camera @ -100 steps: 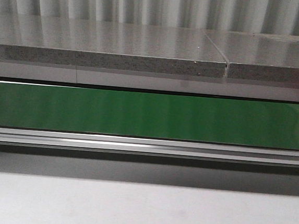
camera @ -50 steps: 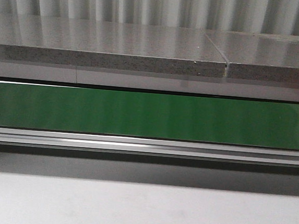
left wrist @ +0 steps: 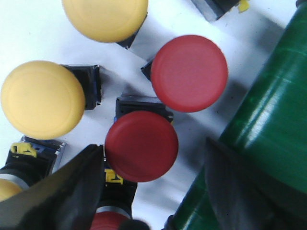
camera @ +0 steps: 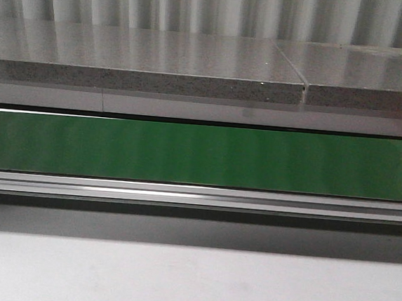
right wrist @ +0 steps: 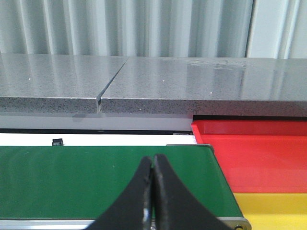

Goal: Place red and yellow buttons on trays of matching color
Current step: 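Grasp a red push-button by its base with the left gripper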

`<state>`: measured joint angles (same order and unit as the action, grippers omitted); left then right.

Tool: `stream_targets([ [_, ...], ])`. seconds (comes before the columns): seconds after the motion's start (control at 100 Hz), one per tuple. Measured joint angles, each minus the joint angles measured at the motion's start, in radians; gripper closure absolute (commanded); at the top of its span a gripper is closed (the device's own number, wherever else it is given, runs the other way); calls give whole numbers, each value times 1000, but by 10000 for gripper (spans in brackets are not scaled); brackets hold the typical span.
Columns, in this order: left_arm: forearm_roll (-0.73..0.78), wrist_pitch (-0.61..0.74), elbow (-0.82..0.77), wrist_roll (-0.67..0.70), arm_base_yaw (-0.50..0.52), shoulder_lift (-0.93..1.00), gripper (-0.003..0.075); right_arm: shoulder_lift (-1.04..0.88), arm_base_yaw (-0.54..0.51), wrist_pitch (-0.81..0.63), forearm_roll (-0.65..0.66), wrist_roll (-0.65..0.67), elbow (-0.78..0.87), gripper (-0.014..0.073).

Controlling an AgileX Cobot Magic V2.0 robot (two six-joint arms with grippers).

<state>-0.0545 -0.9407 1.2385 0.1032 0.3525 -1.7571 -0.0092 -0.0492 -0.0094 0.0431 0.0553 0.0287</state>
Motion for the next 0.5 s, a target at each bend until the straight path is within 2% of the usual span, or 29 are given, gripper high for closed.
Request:
stream_targets([
  [0.5,0,5,0,0,0,0,282,0,0,0,0,0,0,654],
])
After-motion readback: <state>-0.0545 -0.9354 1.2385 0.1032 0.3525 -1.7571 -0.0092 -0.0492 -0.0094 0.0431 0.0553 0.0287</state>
